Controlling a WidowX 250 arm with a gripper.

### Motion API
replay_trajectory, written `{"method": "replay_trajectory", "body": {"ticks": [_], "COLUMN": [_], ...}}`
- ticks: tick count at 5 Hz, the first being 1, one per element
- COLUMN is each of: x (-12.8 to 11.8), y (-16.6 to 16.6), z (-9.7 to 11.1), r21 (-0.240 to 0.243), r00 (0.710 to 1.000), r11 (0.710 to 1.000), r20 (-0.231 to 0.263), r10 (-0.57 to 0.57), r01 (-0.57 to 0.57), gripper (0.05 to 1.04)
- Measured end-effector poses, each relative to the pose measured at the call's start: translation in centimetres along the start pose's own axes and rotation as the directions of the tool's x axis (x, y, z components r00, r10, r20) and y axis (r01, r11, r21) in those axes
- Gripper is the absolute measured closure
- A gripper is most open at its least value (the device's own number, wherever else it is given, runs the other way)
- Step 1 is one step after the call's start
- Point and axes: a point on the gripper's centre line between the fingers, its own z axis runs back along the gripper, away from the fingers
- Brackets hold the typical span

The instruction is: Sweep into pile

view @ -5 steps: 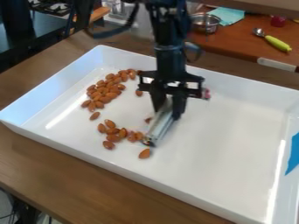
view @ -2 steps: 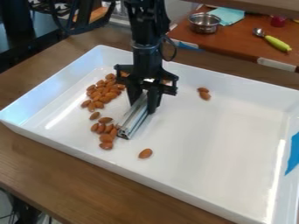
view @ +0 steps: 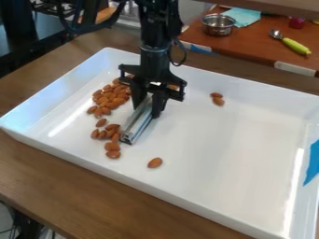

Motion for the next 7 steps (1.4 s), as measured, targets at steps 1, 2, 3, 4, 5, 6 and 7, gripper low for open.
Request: {"method": "replay_trajectory", "body": {"ticks": [1,2,3,4,5,6,7], "x": [1.0,1.7,1.6,0.0,-0.6,-0.4,-0.4], "y": [3.5,5.4,5.8,4.3,1.4,-1.6,-6.1], "z": [-0.3,-0.3,-0.3,-0.2,2.1,6.0,8.5], "r21": [0.111,0.235,0.264,0.147,-0.038,-0.195,-0.298], "r00": [0.997,0.990,0.990,0.997,0.987,0.977,0.972], "r11": [0.991,0.966,0.960,0.986,0.992,0.959,0.926], "r20": [0.051,0.113,0.121,0.003,-0.109,-0.090,-0.106], "r10": [0.062,0.087,0.065,0.074,0.117,0.191,0.211], "r01": [-0.067,-0.112,-0.095,-0.074,-0.122,-0.205,-0.233], "gripper": [0.700,0.700,0.700,0.700,0.700,0.700,0.700]}}
